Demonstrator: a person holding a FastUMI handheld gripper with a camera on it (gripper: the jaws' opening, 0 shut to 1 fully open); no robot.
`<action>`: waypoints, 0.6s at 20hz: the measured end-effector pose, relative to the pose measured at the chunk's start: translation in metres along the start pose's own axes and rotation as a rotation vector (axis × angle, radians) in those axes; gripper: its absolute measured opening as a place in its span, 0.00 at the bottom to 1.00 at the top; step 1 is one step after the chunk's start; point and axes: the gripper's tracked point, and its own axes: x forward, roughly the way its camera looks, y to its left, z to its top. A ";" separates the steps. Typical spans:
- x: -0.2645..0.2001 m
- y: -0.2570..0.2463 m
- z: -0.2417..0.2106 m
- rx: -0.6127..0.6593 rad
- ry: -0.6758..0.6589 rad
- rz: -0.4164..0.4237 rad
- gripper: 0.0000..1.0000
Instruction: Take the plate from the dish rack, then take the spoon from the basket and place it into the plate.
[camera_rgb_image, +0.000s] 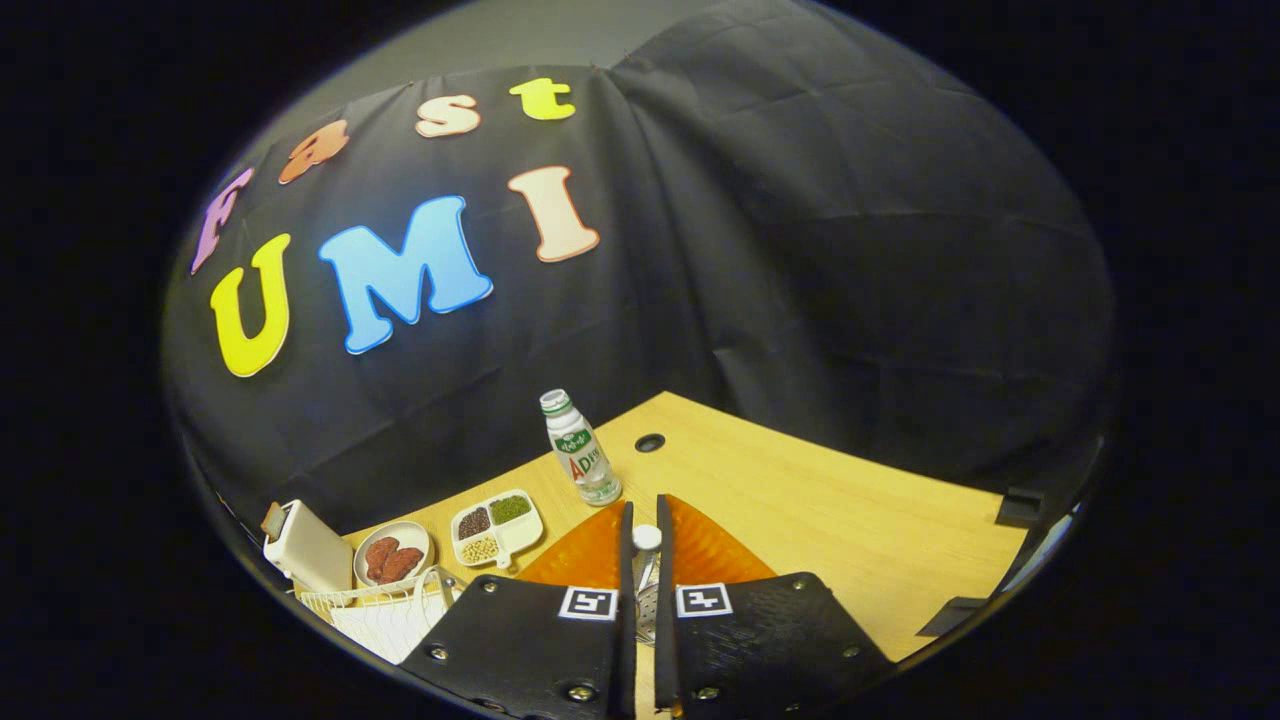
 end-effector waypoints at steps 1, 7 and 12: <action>-0.010 0.005 0.010 -0.010 -0.020 0.007 0.07; -0.086 0.034 0.043 -0.148 -0.100 0.058 0.07; -0.155 0.083 0.026 -0.276 -0.096 0.186 0.07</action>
